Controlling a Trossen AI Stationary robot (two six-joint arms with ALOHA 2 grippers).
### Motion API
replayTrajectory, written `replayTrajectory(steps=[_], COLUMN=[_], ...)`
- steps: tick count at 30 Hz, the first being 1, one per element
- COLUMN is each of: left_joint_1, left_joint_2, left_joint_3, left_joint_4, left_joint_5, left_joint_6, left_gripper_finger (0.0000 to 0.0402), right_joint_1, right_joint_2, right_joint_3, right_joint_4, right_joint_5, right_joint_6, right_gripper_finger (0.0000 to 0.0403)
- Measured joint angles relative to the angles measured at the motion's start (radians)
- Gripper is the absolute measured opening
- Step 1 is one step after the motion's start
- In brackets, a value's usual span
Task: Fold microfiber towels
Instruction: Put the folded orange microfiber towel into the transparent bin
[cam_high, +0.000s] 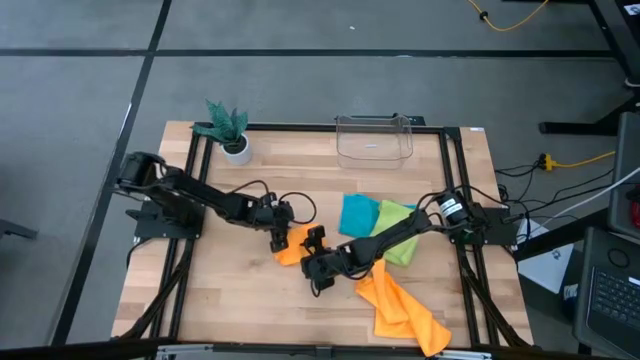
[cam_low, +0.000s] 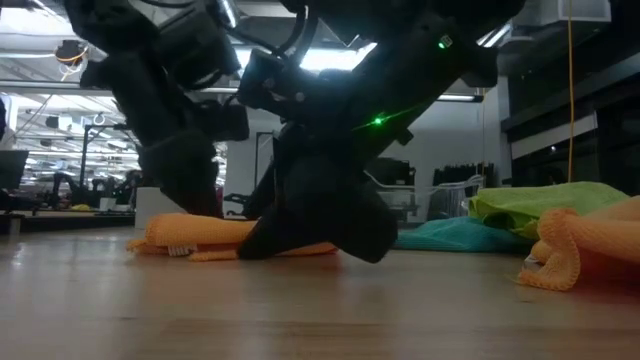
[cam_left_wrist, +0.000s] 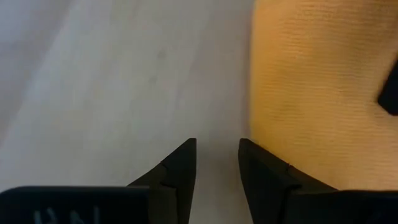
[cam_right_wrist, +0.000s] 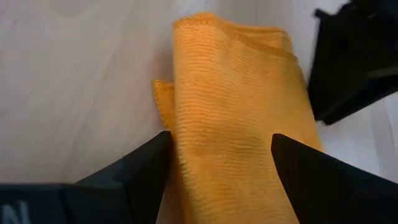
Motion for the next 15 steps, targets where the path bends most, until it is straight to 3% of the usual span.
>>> replayTrajectory(steps=[4,15], left_joint_1=[0.000,-0.004], left_joint_2=[0.030,0.032], left_joint_3=[0.001,0.001], left_joint_4=[0.026,0.039], left_joint_5=[0.063,0.082], left_joint_6=[0.000,0.001], left_gripper_finger=[0.0112,0.0112], right_joint_1=[-0.018,-0.058], right_joint_2=[-0.001,-0.003], right_joint_3=[0.000,-0.005], right_joint_4=[-0.017,-0.004], right_joint_5=[0.001,-0.047], right_joint_6=[-0.002,-0.039], right_gripper_finger=[0.0279,0.0279])
